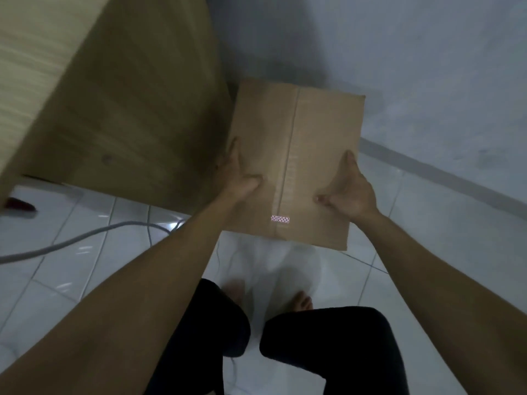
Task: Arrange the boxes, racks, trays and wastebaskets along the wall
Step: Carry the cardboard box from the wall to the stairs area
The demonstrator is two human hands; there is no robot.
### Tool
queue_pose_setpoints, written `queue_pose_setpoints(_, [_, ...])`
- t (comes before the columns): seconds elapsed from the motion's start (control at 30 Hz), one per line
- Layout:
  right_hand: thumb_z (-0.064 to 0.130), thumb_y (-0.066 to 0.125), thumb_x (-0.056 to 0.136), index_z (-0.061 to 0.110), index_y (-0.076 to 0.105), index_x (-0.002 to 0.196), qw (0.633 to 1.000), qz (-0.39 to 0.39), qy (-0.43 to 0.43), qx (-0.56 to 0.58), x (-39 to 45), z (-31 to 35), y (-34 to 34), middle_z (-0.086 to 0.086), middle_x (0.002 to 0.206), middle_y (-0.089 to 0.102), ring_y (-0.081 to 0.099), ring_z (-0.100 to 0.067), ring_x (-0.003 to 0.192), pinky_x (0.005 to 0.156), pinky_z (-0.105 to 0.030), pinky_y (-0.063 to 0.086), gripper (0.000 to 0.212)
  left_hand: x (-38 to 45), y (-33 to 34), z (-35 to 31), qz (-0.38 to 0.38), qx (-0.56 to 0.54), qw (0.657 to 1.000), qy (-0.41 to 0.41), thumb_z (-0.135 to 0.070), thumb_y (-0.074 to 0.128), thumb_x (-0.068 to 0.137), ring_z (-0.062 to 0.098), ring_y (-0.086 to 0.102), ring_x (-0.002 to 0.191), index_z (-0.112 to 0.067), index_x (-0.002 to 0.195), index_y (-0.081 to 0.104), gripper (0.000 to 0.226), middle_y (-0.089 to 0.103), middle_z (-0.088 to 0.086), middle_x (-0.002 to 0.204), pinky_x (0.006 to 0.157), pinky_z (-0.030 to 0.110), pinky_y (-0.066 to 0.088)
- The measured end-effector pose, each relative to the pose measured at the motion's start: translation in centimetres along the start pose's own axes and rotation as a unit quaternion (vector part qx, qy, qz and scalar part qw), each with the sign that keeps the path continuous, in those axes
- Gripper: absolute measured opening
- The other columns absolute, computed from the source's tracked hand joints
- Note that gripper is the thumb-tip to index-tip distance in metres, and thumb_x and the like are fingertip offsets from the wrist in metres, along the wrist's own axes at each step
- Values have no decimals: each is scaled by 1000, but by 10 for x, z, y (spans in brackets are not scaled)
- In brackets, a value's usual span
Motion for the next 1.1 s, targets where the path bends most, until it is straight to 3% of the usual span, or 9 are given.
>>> queue_pose_setpoints(0.17, [36,88,66,29,1,157,999,-31,-28,7,49,-21,36,-12,151,37,45,-35,131,105,-40,39,126,48,41,32,-10,-2,1000,4,-35,78,73,34,48,125,-42,152,12,104,30,10,148,100,36,42])
queue_pose_setpoints(0.43, [31,85,72,23,23,153,997,-26,-73,31,85,-31,80,-8,152,21,40,-26,133,105,-29,34,103,100,73,60,20,46,999,5,-29,70,81,35,34,136,-36,155,10,95,20,11,154,108,38,36])
queue_pose_setpoints(0.53, [31,84,72,24,21,154,998,-8,-57,21,87,-31,84,-8,156,13,36,-27,137,110,-30,33,104,99,71,60,48,74,996,17,-28,67,84,34,30,139,-34,155,7,94,15,11,157,110,40,36])
queue_pose_setpoints(0.7, [32,77,79,19,17,156,999,-7,-24,-29,41,-7,74,-13,163,0,14,-31,148,116,-37,25,99,52,44,49,28,171,985,-17,-32,64,83,36,34,136,-21,151,23,80,20,10,156,105,44,40])
queue_pose_setpoints(0.8, [30,73,81,17,22,155,999,14,-21,-25,-5,21,54,-14,162,7,22,-33,145,114,-36,29,91,-1,15,22,33,149,988,15,-28,59,83,34,47,123,-14,140,41,62,34,12,147,97,39,46])
queue_pose_setpoints(0.9, [28,71,83,15,30,152,999,35,-29,-2,-57,50,25,-12,159,20,33,-29,140,108,-27,31,81,-55,-21,-14,39,122,989,67,-26,56,83,34,55,109,-4,125,55,47,46,17,136,87,34,48])
queue_pose_setpoints(1.0, [24,69,85,12,37,148,998,37,-37,19,-109,78,-10,-8,152,33,43,-24,131,96,-18,29,72,-104,-54,-48,53,124,987,87,-25,53,86,34,59,104,-4,124,57,44,54,17,129,84,37,51])
queue_pose_setpoints(1.1, [25,67,88,12,37,149,998,48,-30,28,-160,97,-39,-6,150,37,44,-23,131,94,-16,27,69,-149,-85,-78,55,111,988,90,-21,53,90,34,62,101,-2,125,56,40,59,18,122,85,41,54])
Point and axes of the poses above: each hand's wrist, its own x-axis towards the middle knuckle, its own y-axis out of the palm, z = x × y, the point moved 9 cm from there along x, towards the middle knuckle
